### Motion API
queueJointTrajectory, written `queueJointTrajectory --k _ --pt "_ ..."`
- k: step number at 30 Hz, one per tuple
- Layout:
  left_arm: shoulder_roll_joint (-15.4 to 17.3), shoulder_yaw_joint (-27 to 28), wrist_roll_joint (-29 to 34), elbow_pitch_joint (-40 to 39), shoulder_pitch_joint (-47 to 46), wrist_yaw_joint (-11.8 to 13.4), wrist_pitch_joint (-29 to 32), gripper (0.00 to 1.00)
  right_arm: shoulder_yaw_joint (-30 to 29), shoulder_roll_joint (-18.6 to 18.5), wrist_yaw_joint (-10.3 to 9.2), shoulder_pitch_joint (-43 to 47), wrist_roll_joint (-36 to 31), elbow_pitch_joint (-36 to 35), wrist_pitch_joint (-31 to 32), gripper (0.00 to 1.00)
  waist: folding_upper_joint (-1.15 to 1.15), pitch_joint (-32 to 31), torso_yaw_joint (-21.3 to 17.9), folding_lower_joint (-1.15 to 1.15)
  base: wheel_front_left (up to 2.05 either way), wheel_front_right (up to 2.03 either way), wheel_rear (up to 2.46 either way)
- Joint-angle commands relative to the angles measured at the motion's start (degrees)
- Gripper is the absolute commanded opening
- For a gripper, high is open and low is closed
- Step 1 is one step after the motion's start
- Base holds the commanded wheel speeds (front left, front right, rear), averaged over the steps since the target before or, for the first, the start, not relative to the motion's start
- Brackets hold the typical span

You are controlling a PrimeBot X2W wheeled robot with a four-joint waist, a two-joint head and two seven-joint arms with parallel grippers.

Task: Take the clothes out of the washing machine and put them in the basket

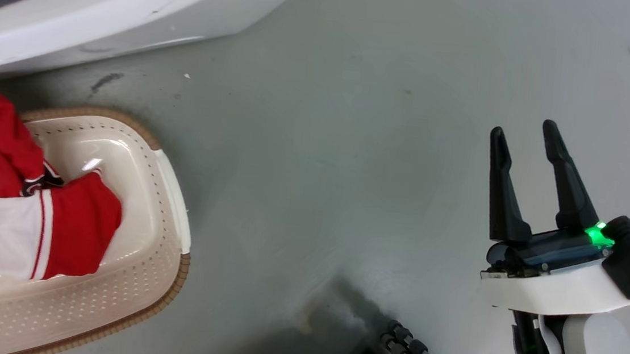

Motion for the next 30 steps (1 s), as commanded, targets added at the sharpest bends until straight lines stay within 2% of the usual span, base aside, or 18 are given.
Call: queueJointTrajectory --k 1,17,23,30 --pt "-0.52 0.25 -0.46 0.18 0.81 0.11 -1.11 0.0 -0.45 0.1 -0.06 -0.74 -0.48 0.07 -0.12 1.0 0.0 -1.23 1.09 0.0 0.0 0.0 0.0" --pt "-8.54 -0.31 -5.24 2.29 14.97 -0.84 -19.6 0.0 -5.33 0.08 -0.06 0.45 -5.3 2.09 -0.12 1.0 0.0 -13.56 9.39 0.0 0.0 0.0 0.0" --pt "-10.63 -1.36 -6.3 1.86 21.64 -0.88 -24.16 0.0 -6.41 0.08 -0.06 1.85 -6.49 2.96 -0.12 1.0 0.0 -18.5 11.79 0.0 0.0 0.0 0.0" --pt "-12.48 -1.25 -6.79 -1.36 28.38 -0.55 -26.51 0.0 -7.54 0.09 -0.06 3.55 -8.0 3.96 -0.11 1.0 0.0 -23.2 14.74 0.0 0.0 0.0 0.0"
